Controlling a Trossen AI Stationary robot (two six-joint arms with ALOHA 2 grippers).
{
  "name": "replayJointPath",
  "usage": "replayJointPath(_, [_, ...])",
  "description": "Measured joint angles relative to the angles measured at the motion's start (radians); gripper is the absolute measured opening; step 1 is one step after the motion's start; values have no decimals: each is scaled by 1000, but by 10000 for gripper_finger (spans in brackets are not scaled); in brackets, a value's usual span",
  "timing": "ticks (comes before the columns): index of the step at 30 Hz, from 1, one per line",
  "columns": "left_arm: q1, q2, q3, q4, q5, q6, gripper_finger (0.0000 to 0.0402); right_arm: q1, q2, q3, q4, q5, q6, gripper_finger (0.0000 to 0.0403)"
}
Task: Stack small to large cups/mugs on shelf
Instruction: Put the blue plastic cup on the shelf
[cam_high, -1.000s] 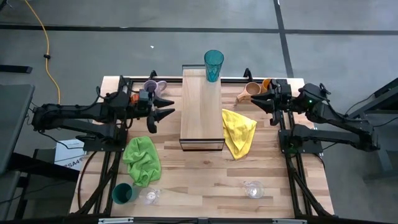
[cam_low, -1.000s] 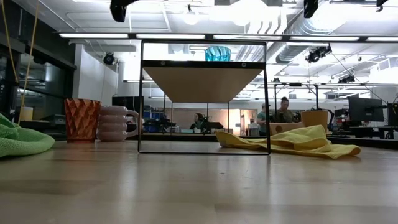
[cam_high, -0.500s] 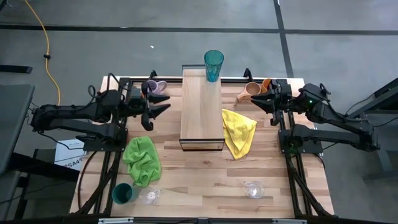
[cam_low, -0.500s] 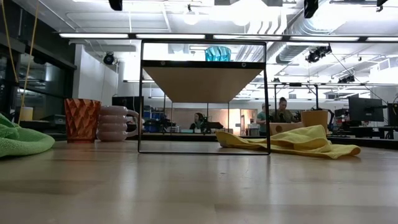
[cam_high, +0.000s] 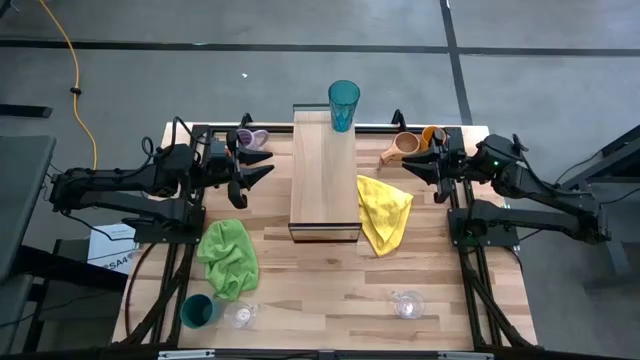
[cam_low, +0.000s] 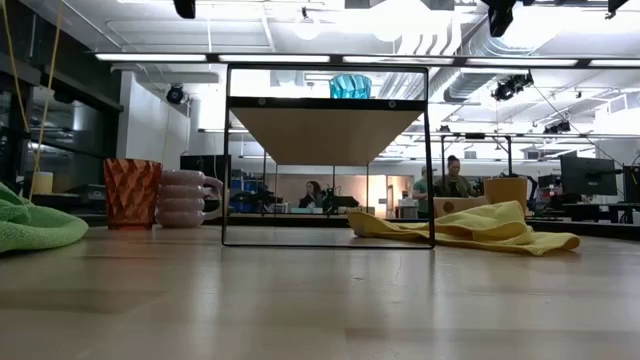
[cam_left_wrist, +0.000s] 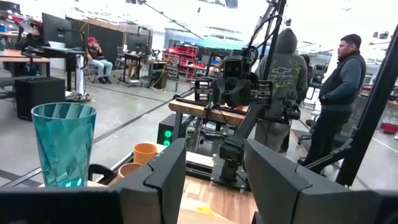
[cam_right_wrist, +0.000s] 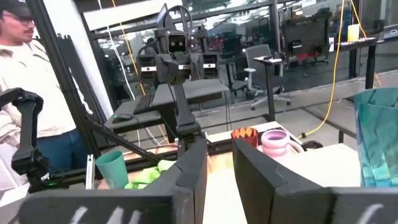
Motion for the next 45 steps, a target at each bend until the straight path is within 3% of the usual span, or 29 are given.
replayJointPath(7, [0,0,4,-15,-5,1,151,0,0,0,-2,0,0,69])
replayJointPath(10, [-1,19,55,-133,-19,2,166,0,0,0,-2,0,0,69])
replayJointPath(14, [-38,90,174,-380,-22,0,205,0,1,0,-2,0,0,69])
replayJointPath(19, [-161,223,382,-793,-20,-26,246,0,1,0,-12,0,0,69])
replayJointPath(24, [-339,364,575,-1218,-16,-187,250,0,1,0,-25,0,0,69])
replayJointPath(27, [-464,424,630,-1377,13,-300,242,0,1,0,-32,0,0,69])
replayJointPath(37, [-843,497,527,-1437,155,-663,234,0,1,0,-41,1,0,69])
replayJointPath(45, [-993,533,416,-1335,203,-847,234,0,1,0,-47,1,0,69])
